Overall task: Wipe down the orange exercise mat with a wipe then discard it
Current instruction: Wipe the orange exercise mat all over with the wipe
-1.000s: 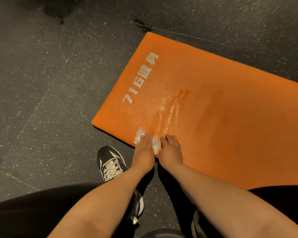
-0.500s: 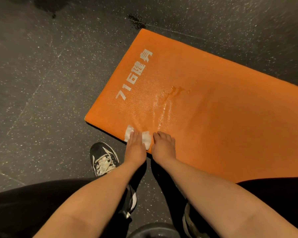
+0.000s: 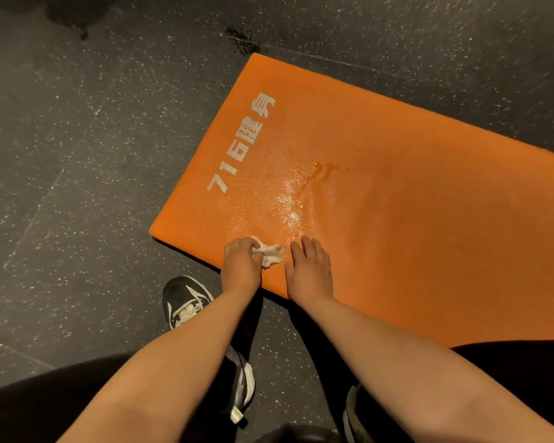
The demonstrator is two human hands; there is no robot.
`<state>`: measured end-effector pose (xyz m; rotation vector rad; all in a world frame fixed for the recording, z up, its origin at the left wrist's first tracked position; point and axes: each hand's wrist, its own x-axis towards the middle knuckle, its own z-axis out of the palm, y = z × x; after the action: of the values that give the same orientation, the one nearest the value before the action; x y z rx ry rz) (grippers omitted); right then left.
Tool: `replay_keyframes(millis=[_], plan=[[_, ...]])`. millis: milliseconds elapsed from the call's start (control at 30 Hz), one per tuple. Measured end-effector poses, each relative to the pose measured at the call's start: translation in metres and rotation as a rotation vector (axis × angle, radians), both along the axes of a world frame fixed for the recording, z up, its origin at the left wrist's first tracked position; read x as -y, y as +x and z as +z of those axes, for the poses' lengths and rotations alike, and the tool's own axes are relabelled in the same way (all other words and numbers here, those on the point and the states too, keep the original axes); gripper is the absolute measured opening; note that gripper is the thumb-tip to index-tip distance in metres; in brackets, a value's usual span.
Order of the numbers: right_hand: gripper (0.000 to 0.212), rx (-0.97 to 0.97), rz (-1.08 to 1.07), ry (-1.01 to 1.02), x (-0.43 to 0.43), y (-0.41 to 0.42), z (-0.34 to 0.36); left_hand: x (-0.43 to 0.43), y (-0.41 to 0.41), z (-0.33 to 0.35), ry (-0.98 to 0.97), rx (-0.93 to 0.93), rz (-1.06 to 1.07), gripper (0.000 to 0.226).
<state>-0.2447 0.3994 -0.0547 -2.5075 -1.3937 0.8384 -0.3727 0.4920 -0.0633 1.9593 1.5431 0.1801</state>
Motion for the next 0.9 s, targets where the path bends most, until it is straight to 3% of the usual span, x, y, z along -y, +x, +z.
replay_keyframes(millis=[100, 267, 400, 533, 600, 733, 833, 900], plan=[[0.050, -0.003, 0.000, 0.005, -0.005, 0.006, -0.005, 0.016, 0.009, -0.002, 0.110, -0.049, -0.177, 0.024], [0.041, 0.009, -0.029, 0.017, -0.013, 0.016, -0.006, 0.047, 0.013, -0.009, 0.072, -0.099, -0.418, 0.046], [0.045, 0.013, 0.005, -0.030, -0.016, 0.016, -0.003, 0.017, 0.010, -0.009, 0.053, -0.249, -0.304, 0.055], [0.050, 0.023, 0.047, -0.062, -0.014, 0.015, -0.002, -0.018, 0.015, -0.005, -0.097, -0.309, -0.153, 0.058], [0.050, 0.010, 0.051, -0.065, -0.016, 0.019, 0.000, -0.012, 0.021, -0.005, -0.128, -0.243, -0.189, 0.060], [0.056, -0.091, -0.097, 0.002, -0.016, 0.023, 0.005, 0.027, 0.037, -0.003, -0.174, -0.071, -0.504, 0.055], [0.052, -0.094, -0.072, -0.008, -0.013, 0.023, 0.004, 0.024, 0.038, -0.006, -0.150, -0.102, -0.556, 0.054], [0.046, -0.057, -0.008, -0.045, -0.014, 0.025, 0.002, 0.010, 0.033, -0.009, -0.103, -0.182, -0.469, 0.055]])
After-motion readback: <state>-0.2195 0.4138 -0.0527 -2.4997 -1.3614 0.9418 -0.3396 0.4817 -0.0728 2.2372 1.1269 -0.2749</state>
